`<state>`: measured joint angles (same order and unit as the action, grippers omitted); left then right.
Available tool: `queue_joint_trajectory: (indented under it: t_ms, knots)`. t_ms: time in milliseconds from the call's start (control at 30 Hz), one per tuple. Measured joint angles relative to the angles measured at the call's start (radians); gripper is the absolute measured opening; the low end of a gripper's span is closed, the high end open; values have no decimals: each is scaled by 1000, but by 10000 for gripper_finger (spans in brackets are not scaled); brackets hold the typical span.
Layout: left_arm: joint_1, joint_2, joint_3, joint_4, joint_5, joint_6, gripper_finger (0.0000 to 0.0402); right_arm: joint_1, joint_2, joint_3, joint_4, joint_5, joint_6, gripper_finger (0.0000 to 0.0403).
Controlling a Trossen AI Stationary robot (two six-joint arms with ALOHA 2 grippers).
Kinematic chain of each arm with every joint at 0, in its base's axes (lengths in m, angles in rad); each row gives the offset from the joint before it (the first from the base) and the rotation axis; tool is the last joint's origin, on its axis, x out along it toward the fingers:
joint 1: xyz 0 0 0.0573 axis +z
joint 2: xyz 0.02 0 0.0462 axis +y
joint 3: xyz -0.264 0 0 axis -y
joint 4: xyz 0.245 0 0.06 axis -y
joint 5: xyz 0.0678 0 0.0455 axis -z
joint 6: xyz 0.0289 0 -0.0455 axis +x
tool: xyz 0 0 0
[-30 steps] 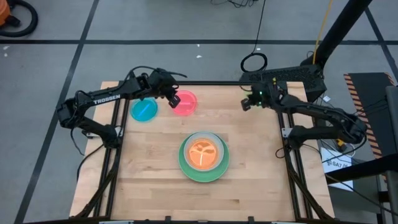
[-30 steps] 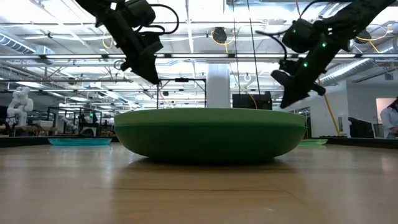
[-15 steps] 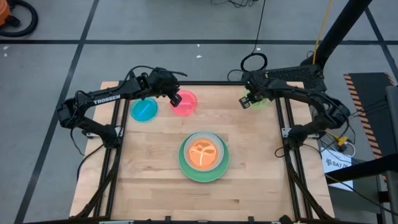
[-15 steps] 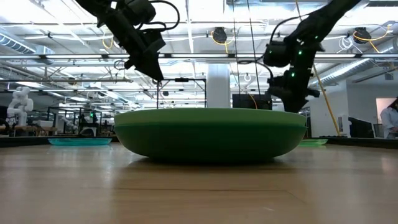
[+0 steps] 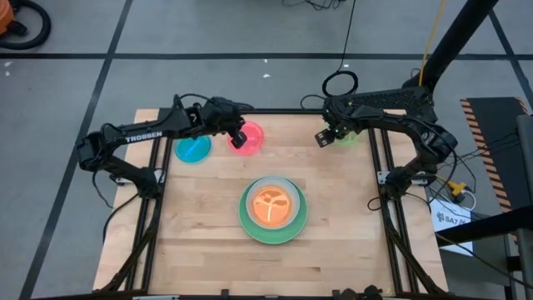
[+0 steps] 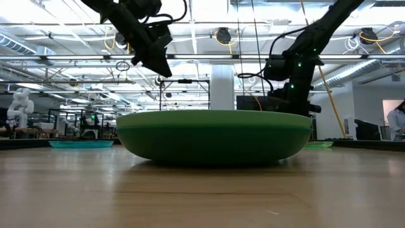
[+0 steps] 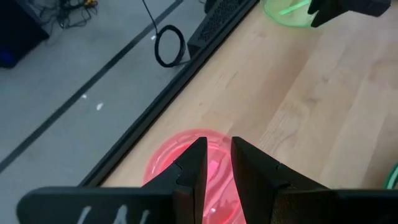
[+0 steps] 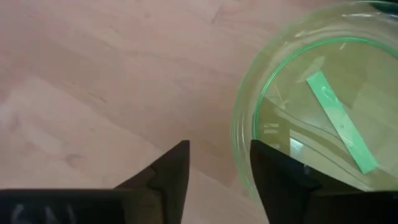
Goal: Stack plastic plates
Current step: Stack the green transparent plate on the orange transparent plate
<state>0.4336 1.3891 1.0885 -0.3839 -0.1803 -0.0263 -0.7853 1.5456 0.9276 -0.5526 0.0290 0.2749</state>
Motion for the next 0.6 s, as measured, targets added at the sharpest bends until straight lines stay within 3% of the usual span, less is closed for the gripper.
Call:
queue_joint_trajectory:
  t_ms: [333,600]
  knots:
    - [-62,0,0,0,-116,7,81,4,8,0,35,55,-1,169]
    - [-76,-9,0,-3,-119,32,81,35,49,-26,72,110,-6,165]
